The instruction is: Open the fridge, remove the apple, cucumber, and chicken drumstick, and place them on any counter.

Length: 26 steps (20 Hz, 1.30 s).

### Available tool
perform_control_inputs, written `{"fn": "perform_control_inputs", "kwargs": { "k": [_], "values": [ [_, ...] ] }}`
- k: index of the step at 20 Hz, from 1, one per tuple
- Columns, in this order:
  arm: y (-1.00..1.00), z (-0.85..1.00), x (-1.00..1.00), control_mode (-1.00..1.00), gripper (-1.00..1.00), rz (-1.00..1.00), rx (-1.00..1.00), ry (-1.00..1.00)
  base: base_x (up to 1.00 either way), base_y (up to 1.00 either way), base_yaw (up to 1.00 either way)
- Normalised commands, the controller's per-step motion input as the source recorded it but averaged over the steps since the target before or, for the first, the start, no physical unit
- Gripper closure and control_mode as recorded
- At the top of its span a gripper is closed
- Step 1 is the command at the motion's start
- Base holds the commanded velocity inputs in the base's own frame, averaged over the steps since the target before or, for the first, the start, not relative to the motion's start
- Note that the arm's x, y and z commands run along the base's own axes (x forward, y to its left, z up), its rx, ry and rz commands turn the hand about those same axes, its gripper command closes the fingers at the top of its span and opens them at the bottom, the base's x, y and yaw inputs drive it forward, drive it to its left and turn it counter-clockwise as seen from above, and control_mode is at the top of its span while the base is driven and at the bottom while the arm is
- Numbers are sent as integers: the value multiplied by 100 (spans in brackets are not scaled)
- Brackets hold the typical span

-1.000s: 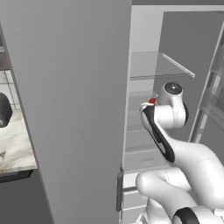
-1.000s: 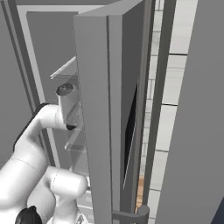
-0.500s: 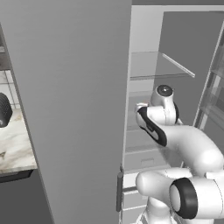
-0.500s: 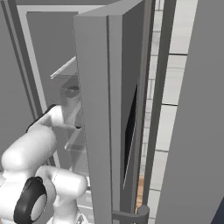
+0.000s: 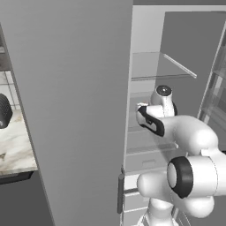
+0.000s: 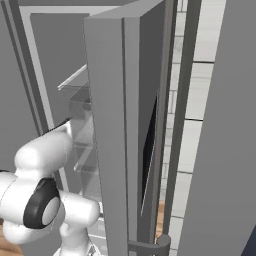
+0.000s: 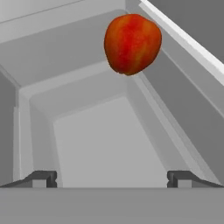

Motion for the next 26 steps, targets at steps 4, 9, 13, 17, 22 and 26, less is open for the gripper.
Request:
{"fn": "perform_control_inputs", "kwargs": {
  "k": [4, 9, 13, 17, 22, 26],
  "values": [
    [-9, -13, 14, -100, -100, 0, 0, 1, 0, 0, 0],
    [-6, -16, 33, -100, -100, -2, 0, 0, 0, 0, 0],
    [-8, -10, 20, -100, -100, -3, 0, 1, 0, 0, 0],
    [-11, -4, 8, -100, -100, 0, 0, 1, 0, 0, 0],
    [-6, -9, 26, -100, -100, 0, 0, 0, 0, 0, 0],
    [-3, -13, 41, -100, -100, 0, 0, 0, 0, 0, 0]
  ]
}}
